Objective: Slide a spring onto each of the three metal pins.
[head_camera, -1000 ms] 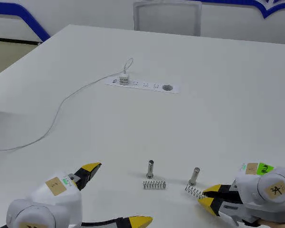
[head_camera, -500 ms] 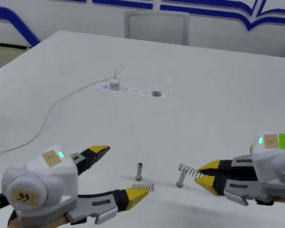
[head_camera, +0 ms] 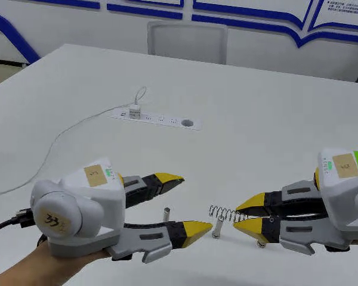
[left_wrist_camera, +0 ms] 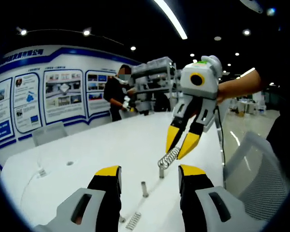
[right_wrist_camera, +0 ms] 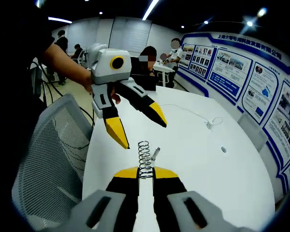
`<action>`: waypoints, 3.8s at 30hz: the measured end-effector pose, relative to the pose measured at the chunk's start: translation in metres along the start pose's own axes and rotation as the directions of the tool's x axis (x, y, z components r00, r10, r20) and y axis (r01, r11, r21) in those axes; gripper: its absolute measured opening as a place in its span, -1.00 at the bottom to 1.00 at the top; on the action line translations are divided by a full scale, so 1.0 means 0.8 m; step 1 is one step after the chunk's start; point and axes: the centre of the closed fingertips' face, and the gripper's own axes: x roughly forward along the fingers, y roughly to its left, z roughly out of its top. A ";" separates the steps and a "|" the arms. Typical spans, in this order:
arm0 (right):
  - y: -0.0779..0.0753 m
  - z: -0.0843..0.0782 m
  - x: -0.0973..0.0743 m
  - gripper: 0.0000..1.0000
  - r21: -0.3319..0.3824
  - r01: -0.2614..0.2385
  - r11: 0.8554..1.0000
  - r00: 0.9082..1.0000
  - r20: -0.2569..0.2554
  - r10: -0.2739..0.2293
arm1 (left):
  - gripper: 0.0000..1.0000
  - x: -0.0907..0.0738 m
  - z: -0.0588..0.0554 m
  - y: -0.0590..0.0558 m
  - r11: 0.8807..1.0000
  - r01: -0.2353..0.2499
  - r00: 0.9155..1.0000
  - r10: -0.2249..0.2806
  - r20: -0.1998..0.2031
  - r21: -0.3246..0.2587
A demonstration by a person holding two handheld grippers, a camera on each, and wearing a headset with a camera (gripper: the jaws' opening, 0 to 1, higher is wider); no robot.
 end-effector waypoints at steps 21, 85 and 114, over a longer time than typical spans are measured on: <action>0.023 0.015 -0.005 -0.79 -0.072 -0.084 0.994 0.996 0.001 0.085 | -0.63 0.004 0.005 -0.042 0.984 0.176 0.984 -0.176 -0.003 0.035; 0.042 0.064 -0.003 -0.78 0.070 -0.202 0.977 0.962 0.201 0.185 | -0.82 -0.002 -0.008 -0.058 0.954 0.234 0.972 -0.228 -0.054 0.190; 0.013 0.055 0.001 -0.78 0.151 -0.129 0.980 0.980 0.172 0.102 | -0.06 -0.024 -0.025 -0.023 0.996 0.087 0.996 -0.088 -0.021 -0.020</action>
